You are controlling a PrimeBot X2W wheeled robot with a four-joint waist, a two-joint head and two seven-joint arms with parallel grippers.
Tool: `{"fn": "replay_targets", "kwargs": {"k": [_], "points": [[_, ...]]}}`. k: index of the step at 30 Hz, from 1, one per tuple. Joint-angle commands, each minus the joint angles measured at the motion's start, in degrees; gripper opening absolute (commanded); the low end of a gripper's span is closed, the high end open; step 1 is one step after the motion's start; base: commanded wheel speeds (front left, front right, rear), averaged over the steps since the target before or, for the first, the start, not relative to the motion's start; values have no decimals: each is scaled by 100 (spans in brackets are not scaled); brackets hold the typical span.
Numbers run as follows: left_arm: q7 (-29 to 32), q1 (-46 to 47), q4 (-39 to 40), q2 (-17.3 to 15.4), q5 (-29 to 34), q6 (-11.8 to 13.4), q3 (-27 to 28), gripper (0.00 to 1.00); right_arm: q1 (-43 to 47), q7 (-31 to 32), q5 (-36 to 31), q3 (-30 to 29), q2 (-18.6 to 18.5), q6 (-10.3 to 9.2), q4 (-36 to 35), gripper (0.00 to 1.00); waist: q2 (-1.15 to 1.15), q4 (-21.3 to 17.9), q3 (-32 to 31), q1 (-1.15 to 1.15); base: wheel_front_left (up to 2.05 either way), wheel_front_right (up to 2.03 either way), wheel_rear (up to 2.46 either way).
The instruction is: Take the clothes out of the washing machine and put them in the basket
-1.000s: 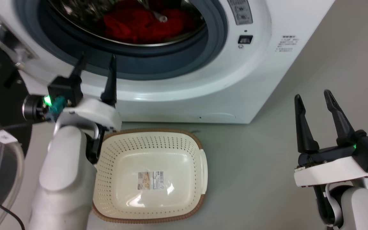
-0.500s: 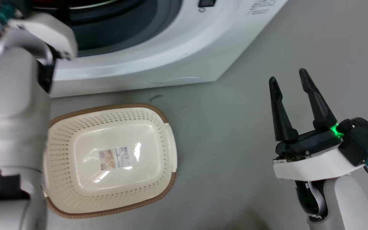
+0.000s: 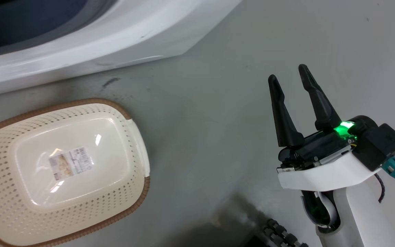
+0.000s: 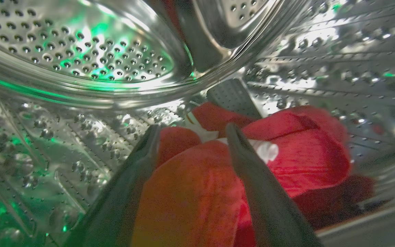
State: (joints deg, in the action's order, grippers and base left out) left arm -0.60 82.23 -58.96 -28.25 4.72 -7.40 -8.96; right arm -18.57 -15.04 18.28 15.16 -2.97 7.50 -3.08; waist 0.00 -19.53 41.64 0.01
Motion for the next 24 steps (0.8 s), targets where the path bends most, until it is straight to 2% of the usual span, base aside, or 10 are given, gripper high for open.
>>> {"fn": "replay_targets", "kwargs": {"k": [1,13,14,15,16,17,20,24], "points": [[202,233,-123,-170,16,-6,-81,100,-89,-17,67,59,16,-2,-57,100,0,-275,254,-1,0,0,0],[1872,906,-705,-550,-402,-6,-765,100,-9,-18,258,204,16,-2,-137,100,0,-450,477,-1,0,0,0],[2048,951,-737,-566,-452,-6,-825,97,-12,-18,273,213,16,-2,-133,100,0,-452,484,-1,0,0,0],[2256,958,-795,-563,-522,-6,-877,47,-13,-18,274,222,16,-2,-128,100,0,-451,489,-1,0,0,0],[2441,980,-834,-575,-589,-6,-905,21,-12,-18,282,232,16,-2,-122,100,0,-447,492,-1,0,0,0],[2590,1025,-848,-610,-627,-6,-932,0,-17,-18,295,238,16,-2,-117,100,0,-447,496,-1,0,0,0],[2923,1048,-846,-651,-748,-7,-1005,0,-47,-17,326,248,16,-2,-104,100,0,-450,493,-1,0,0,0],[2965,974,-662,-705,-840,-3,-1033,0,-88,-17,328,242,16,-2,-70,100,0,-449,459,-1,0,0,0]]}}
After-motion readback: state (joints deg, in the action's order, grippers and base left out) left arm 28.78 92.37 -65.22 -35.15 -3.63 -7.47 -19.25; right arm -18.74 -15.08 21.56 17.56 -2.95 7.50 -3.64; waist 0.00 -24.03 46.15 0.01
